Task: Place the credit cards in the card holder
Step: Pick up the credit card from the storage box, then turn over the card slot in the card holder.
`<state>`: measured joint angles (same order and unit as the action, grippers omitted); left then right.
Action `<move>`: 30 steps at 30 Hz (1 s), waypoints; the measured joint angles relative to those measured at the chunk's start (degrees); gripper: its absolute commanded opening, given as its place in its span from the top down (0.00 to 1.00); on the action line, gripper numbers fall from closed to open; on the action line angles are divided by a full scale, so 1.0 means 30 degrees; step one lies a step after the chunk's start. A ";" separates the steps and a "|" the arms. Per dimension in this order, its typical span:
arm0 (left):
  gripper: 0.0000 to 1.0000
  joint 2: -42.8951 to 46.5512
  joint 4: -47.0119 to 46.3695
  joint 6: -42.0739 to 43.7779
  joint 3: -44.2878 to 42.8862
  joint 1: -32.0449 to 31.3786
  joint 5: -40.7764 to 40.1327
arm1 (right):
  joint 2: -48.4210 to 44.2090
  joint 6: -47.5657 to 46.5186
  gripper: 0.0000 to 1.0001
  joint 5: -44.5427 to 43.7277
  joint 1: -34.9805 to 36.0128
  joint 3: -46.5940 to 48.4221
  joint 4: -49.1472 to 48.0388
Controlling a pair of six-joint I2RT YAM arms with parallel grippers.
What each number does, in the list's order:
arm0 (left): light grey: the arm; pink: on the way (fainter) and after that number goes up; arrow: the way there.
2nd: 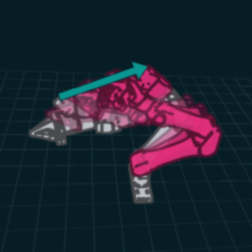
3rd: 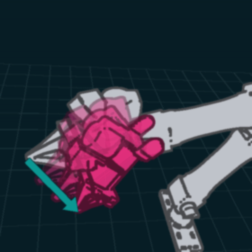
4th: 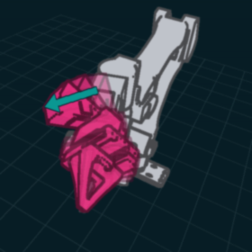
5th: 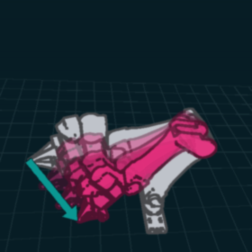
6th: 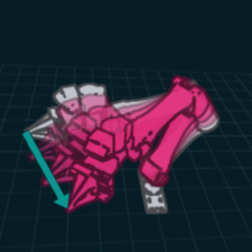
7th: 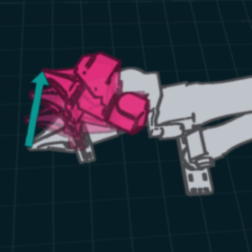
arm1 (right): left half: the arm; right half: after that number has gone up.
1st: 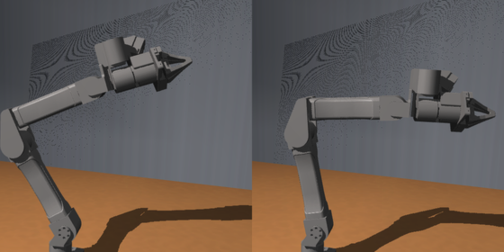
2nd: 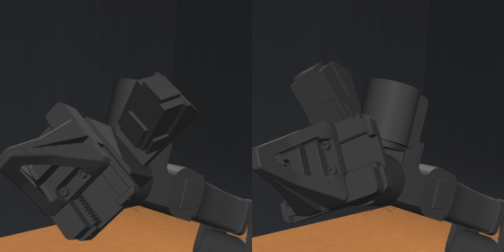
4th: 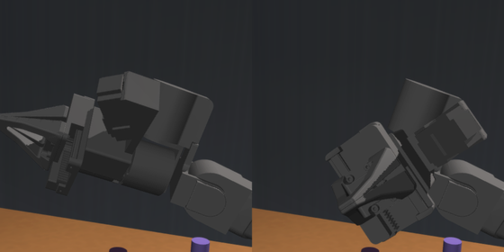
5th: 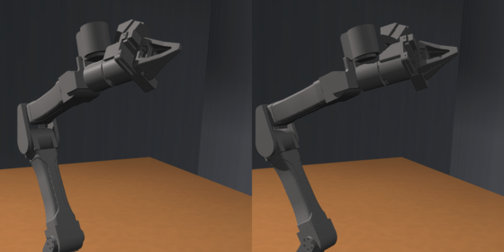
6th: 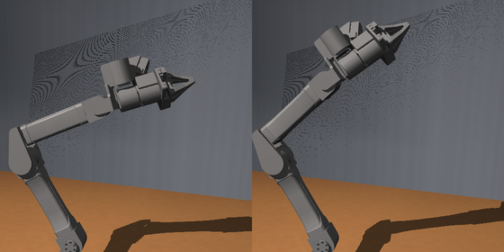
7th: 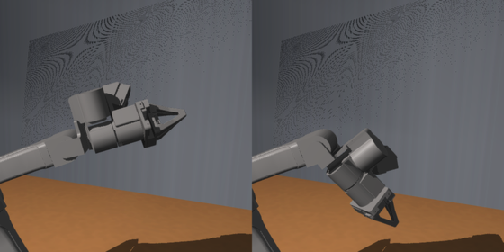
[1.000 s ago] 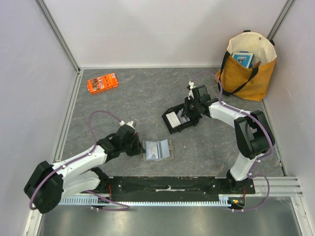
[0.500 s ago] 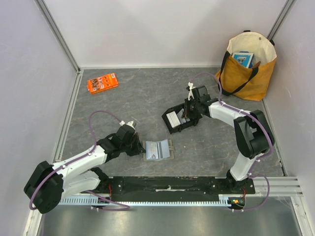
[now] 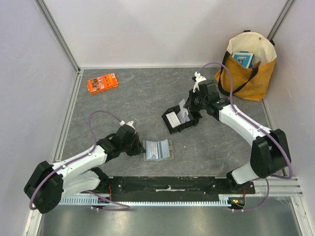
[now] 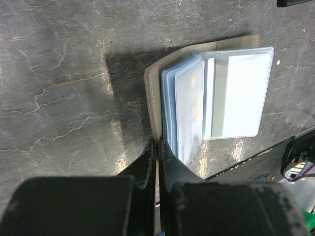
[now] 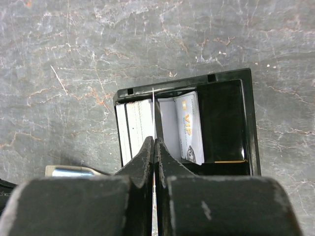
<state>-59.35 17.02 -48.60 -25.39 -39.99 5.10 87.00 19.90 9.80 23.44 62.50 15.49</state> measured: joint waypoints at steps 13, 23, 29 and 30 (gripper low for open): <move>0.98 0.0000 -0.0022 0.0000 0.0000 0.0000 0.0007 | -0.4830 0.3745 1.00 -0.7031 0.6703 -0.3949 -0.1253; 0.98 0.0117 -0.0219 -0.0007 0.0007 0.0000 0.0284 | -0.4320 0.9056 1.00 -1.2058 1.4426 -0.6076 -0.5034; 0.98 0.0233 -0.0291 -0.0007 0.0015 0.0000 0.0364 | -0.2200 0.9916 1.00 -1.3457 1.6065 -0.5683 -0.5989; 0.98 0.0255 -0.0284 -0.0007 0.0015 0.0000 0.0372 | -0.1909 1.0010 1.00 -1.3544 1.6160 -0.5544 -0.6062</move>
<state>-58.59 16.16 -48.62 -25.34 -39.99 6.22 81.28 49.93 -30.83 71.92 45.87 -2.70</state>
